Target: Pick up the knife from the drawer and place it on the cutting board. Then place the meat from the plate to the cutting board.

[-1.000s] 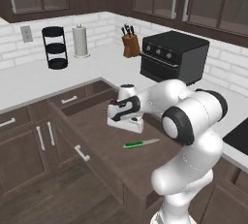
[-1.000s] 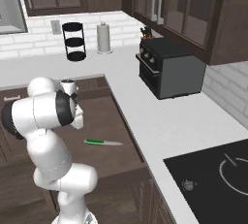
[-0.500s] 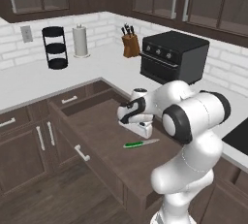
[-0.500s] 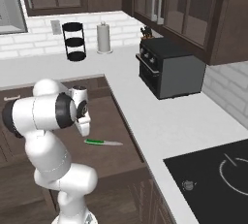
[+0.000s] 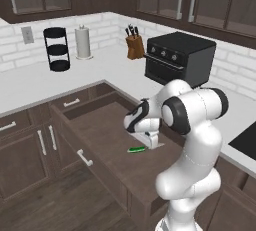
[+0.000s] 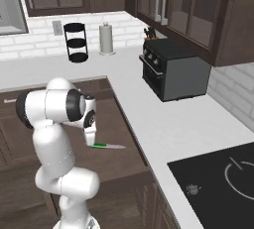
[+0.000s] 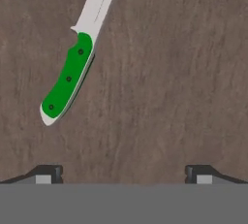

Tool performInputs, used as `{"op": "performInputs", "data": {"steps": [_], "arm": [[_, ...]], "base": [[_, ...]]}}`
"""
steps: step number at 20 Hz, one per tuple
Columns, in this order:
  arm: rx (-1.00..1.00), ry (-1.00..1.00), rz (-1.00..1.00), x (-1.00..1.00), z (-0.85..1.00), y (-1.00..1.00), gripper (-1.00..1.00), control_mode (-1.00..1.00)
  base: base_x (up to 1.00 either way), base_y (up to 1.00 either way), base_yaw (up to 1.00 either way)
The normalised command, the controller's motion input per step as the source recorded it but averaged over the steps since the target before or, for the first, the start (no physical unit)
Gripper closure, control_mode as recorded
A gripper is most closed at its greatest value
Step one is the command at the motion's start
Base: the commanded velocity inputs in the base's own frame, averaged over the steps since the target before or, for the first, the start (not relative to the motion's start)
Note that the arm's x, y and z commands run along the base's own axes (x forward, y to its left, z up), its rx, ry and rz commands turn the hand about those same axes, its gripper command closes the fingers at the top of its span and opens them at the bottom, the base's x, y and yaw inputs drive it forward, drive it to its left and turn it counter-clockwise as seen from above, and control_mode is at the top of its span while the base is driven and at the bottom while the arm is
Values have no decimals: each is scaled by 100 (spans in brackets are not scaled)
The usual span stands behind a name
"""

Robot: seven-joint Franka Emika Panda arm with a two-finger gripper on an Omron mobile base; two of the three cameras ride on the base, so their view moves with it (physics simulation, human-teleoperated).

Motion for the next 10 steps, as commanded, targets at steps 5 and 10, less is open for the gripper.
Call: {"op": "performInputs", "data": {"steps": [5,10], "arm": [[0,0,-15,24,-21,-10,-100,-100],[0,0,-7,32,-23,-3,-100,-100]], "base": [[0,0,0],[0,0,0]]}}
